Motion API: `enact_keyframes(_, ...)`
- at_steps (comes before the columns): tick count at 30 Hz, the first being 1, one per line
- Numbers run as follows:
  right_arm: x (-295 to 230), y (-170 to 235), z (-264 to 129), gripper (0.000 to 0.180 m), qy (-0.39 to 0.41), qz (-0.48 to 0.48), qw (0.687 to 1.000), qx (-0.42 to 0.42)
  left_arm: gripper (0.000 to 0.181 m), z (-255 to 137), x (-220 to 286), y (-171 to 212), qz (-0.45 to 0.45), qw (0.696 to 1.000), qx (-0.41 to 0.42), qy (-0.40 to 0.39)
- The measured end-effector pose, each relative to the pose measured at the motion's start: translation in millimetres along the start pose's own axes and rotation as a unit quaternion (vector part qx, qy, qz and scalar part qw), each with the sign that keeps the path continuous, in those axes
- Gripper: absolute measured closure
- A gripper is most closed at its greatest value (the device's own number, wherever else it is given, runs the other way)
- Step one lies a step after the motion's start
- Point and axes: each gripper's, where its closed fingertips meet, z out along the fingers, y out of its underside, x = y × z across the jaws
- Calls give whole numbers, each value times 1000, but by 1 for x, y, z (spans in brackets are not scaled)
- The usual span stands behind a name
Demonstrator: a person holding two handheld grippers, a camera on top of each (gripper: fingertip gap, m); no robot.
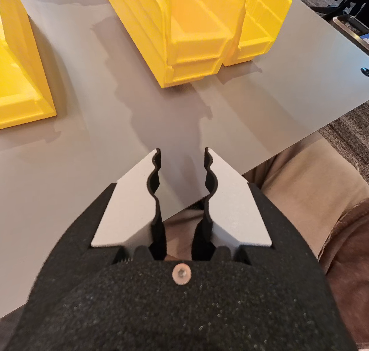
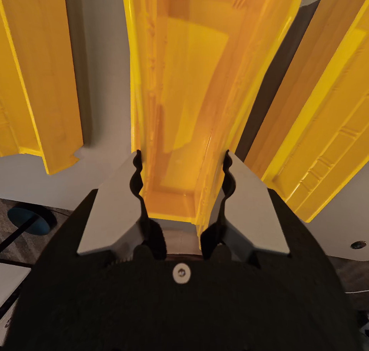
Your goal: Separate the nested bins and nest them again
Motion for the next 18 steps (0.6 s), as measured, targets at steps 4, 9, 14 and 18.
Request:
enact_keyframes(4,4,8,11,98,13,-7,1000,-17,139,1,1,1,2,1000,-3,1)
enact_keyframes(9,5,7,14,97,1,7,1000,-6,139,0,2,0,1,1000,-1,3)
enact_keyframes(14,1,13,13,94,-7,-10,1000,-25,139,2,3,1,2,1000,-3,5)
enact_keyframes(18,1,8,19,93,6,-12,1000,-17,139,2,4,2,1,1000,-5,7)
